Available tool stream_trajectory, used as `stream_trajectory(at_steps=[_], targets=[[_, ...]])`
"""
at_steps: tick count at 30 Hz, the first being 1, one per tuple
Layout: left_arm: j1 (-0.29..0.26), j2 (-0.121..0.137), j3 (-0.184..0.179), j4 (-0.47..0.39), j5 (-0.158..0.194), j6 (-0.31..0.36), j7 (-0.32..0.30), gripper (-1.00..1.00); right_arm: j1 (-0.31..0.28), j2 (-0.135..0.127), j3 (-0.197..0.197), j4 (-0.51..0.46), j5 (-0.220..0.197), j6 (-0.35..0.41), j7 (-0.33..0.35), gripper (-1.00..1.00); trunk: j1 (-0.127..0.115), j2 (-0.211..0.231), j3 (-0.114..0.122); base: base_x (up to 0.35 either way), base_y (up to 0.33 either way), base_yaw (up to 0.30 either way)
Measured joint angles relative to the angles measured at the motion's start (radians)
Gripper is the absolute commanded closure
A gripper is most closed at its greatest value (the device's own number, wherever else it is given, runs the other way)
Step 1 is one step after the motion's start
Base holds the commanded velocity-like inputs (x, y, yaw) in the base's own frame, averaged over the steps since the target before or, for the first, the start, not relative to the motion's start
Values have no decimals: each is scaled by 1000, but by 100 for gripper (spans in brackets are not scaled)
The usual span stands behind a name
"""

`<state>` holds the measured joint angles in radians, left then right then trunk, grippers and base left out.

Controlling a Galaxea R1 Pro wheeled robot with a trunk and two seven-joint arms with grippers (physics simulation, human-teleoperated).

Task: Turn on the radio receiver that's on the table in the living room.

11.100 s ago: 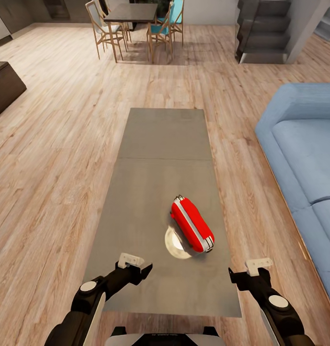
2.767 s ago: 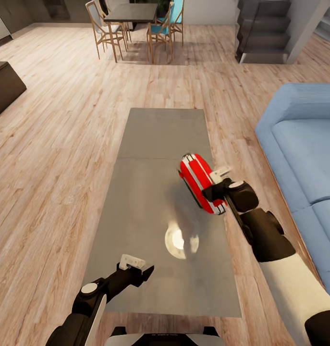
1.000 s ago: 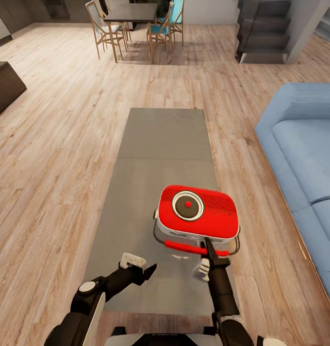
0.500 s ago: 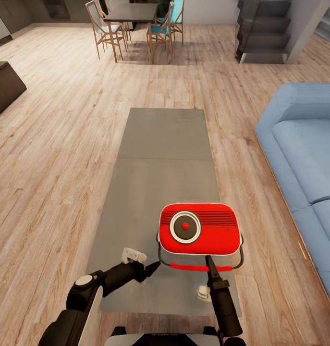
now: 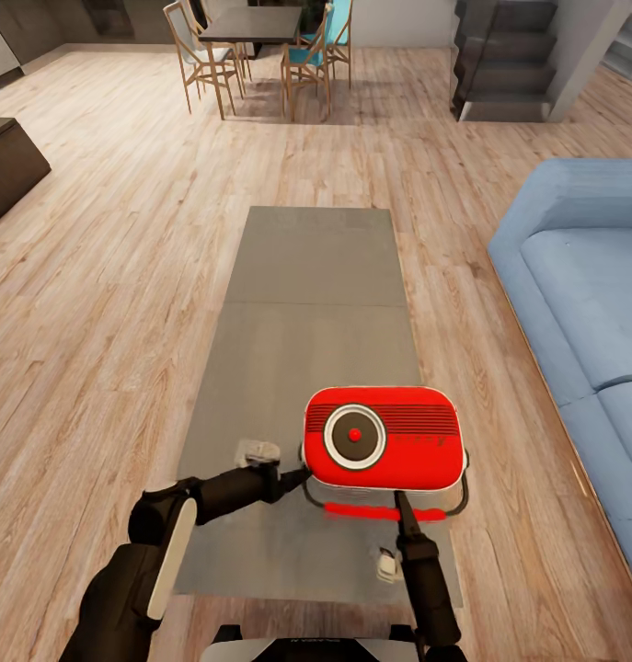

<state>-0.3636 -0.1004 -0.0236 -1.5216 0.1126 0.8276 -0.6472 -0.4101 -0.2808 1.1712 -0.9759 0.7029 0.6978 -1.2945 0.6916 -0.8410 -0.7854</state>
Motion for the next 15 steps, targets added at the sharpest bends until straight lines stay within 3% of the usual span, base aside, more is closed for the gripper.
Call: stream_trajectory(at_steps=[6,11,15], targets=[[-49,-3,0,0,7,35,2,-100,-4,8,-28,-3,-8,-13,-10,100,0,0,0,0,0,0],[-54,-3,0,1,13,41,2,-100,-4,9,-14,-11,-44,-28,-12,100,0,0,0,0,0,0],[-55,-3,0,1,14,42,2,-100,-5,4,-12,-12,-47,-38,-13,100,0,0,0,0,0,0]])
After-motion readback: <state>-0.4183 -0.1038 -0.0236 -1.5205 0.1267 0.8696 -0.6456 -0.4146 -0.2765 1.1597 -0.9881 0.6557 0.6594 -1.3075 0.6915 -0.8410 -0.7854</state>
